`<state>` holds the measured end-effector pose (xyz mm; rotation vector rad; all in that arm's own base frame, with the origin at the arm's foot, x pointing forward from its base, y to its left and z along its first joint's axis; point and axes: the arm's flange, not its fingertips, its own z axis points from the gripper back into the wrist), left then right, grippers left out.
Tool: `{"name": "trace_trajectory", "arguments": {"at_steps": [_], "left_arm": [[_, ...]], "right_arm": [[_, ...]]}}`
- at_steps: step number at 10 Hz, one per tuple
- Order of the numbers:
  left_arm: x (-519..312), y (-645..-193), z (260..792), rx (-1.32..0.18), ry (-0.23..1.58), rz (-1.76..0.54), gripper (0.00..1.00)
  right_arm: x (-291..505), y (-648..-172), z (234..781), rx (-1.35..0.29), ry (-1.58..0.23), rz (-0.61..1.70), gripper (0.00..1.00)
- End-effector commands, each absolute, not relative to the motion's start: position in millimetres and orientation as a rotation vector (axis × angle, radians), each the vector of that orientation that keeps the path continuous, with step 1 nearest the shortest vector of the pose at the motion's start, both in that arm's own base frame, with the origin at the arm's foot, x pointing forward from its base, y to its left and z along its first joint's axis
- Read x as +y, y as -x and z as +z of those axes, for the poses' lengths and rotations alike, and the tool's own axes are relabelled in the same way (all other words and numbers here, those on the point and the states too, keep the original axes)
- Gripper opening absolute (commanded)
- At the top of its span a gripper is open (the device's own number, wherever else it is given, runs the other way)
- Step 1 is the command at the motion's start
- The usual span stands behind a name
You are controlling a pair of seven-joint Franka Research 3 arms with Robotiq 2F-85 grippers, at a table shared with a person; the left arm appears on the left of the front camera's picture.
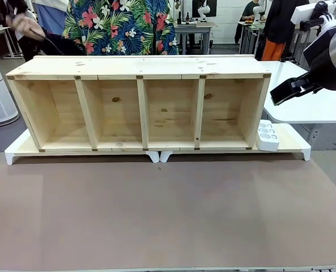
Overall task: Perform cable management.
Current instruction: When the cord part of the Power Cable appears at the lower middle area of the table and stops, grasp the cord part of the Power Cable.
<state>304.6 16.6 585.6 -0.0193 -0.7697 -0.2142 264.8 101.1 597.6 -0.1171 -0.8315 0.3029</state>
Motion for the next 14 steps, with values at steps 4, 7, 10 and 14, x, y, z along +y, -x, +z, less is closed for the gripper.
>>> {"name": "trace_trajectory", "arguments": {"at_steps": [4,7,10,14], "left_arm": [[17.5,-304.4,584.9,-0.764,0.022,-0.211,1.00],[17.5,-304.4,584.9,-0.764,0.022,-0.211,1.00],[17.5,-304.4,584.9,-0.764,0.022,-0.211,1.00],[17.5,-304.4,584.9,-0.764,0.022,-0.211,1.00]], "right_arm": [[100.8,-265.3,597.1,-0.830,0.117,0.301,1.00],[100.8,-265.3,597.1,-0.830,0.117,0.301,1.00],[100.8,-265.3,597.1,-0.830,0.117,0.301,1.00],[100.8,-265.3,597.1,-0.830,0.117,0.301,1.00]]}}
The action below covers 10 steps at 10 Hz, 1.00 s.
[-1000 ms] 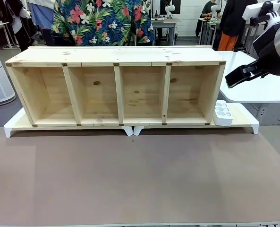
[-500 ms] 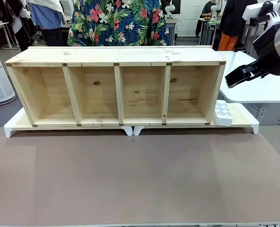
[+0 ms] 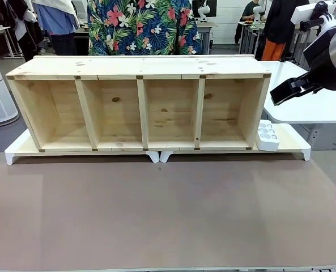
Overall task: Perform cable management.
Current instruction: When the cord part of the Power Cable appears at the lower middle area of the table and stops, grasp the cord part of the Power Cable.
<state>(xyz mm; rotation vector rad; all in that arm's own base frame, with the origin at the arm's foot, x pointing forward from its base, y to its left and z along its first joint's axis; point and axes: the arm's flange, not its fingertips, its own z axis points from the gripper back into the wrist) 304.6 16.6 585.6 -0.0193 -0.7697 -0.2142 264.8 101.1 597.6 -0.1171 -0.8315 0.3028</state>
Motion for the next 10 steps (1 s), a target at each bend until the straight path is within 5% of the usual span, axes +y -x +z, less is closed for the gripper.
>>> {"name": "trace_trajectory", "arguments": {"at_steps": [1,10], "left_arm": [[17.5,-304.4,584.9,-0.764,0.022,-0.211,1.00],[17.5,-304.4,584.9,-0.764,0.022,-0.211,1.00]], "right_arm": [[100.8,-265.3,597.1,-0.830,0.117,0.301,1.00],[100.8,-265.3,597.1,-0.830,0.117,0.301,1.00]]}}
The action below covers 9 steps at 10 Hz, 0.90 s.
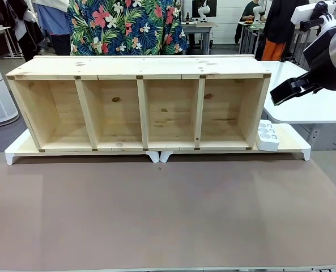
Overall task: Perform cable management.
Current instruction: When the cord part of the Power Cable appears at the lower middle area of the table and stops, grasp the cord part of the Power Cable.
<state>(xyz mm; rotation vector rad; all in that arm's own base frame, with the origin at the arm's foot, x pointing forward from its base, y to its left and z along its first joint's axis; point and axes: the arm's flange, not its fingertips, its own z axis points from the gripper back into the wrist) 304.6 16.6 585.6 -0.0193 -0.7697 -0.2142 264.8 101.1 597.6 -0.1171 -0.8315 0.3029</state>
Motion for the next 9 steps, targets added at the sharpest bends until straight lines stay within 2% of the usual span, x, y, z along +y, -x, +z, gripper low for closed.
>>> {"name": "trace_trajectory", "arguments": {"at_steps": [1,9], "left_arm": [[17.5,-304.4,584.9,-0.764,0.022,-0.211,1.00],[17.5,-304.4,584.9,-0.764,0.022,-0.211,1.00]], "right_arm": [[100.8,-265.3,597.1,-0.830,0.117,0.301,1.00],[100.8,-265.3,597.1,-0.830,0.117,0.301,1.00]]}}
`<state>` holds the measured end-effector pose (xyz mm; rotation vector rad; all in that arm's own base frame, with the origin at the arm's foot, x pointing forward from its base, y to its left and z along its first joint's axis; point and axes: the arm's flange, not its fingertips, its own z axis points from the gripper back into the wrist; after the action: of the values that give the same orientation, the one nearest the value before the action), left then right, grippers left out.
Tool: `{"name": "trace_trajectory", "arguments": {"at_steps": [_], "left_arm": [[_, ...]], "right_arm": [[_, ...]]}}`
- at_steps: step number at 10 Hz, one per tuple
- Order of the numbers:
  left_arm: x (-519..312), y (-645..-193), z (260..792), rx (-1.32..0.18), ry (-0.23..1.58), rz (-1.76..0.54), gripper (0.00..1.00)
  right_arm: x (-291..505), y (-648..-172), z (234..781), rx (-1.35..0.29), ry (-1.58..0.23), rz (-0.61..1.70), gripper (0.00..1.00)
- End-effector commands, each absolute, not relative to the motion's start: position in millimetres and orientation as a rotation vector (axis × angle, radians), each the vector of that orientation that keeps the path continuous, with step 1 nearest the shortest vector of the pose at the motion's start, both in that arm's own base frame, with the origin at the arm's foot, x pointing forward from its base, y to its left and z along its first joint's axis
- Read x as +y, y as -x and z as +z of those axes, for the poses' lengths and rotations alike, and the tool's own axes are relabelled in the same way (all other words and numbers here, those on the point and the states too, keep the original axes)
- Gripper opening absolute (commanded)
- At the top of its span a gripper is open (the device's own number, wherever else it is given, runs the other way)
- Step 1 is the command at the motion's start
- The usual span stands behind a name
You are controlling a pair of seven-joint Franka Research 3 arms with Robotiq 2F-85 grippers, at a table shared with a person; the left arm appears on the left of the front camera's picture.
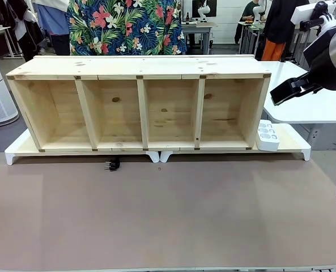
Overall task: Perform cable management.
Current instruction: When the cord part of the Power Cable appears at the lower middle area of the table and stops, grasp the cord part of the Power Cable.
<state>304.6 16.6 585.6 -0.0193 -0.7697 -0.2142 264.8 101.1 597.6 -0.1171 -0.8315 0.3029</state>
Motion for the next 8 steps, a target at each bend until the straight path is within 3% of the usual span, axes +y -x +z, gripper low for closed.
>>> {"name": "trace_trajectory", "arguments": {"at_steps": [1,8], "left_arm": [[17.5,-304.4,584.9,-0.764,0.022,-0.211,1.00],[17.5,-304.4,584.9,-0.764,0.022,-0.211,1.00]], "right_arm": [[100.8,-265.3,597.1,-0.830,0.117,0.301,1.00],[100.8,-265.3,597.1,-0.830,0.117,0.301,1.00]]}}
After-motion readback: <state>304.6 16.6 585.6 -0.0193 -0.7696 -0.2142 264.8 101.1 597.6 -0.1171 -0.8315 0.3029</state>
